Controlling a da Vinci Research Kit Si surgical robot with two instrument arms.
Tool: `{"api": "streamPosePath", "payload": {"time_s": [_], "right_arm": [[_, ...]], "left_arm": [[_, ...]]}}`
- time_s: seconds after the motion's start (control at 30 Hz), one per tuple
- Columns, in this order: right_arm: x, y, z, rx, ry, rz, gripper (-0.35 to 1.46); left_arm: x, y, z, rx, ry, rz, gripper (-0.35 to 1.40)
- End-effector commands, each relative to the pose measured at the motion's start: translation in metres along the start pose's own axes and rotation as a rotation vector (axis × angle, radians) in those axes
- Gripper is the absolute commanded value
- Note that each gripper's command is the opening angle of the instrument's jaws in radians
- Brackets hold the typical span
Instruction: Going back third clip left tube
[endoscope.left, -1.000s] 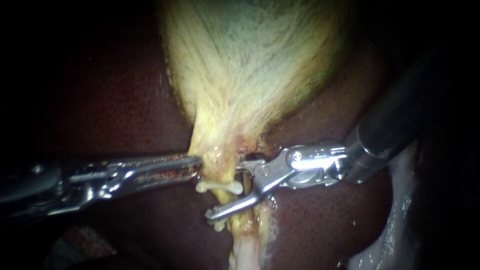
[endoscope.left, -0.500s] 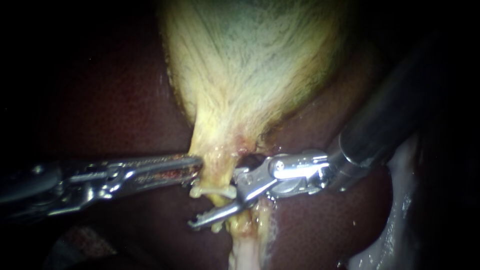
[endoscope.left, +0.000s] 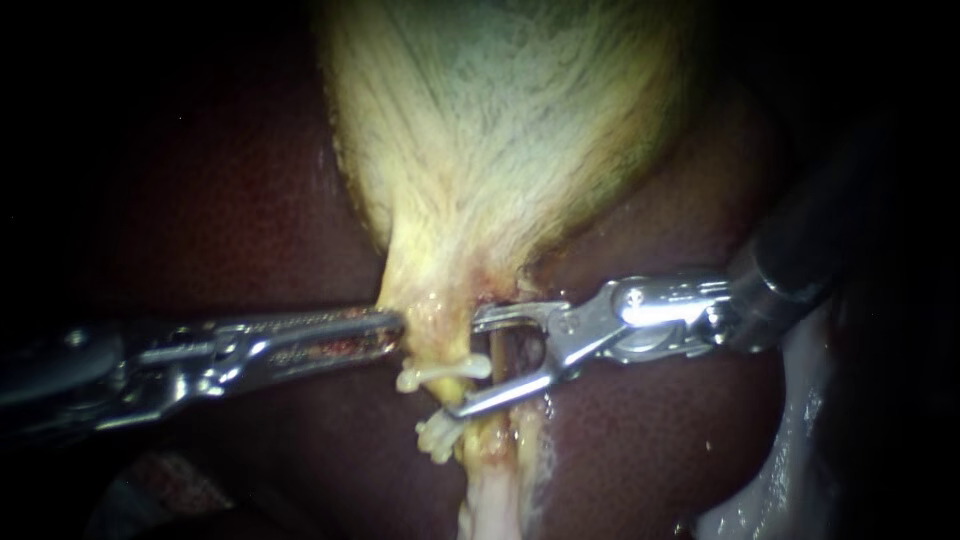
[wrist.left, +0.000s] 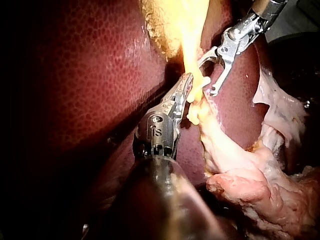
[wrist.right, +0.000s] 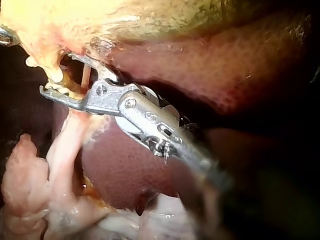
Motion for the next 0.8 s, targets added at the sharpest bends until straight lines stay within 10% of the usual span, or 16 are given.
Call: {"api": "streamPosePath", "payload": {"time_s": [0.03, 0.8], "right_arm": [[-0.0001, -0.0003, -0.0003, 0.004, 0.000, -0.001, 0.60], [0.0025, -0.0046, -0.0101, -0.079, -0.007, -0.095, 0.60]], "left_arm": [[0.0000, 0.0000, 0.0000, 0.000, 0.000, 0.000, -0.35], [0.0004, 0.0004, 0.0009, -0.002, -0.002, -0.004, -0.35]]}}
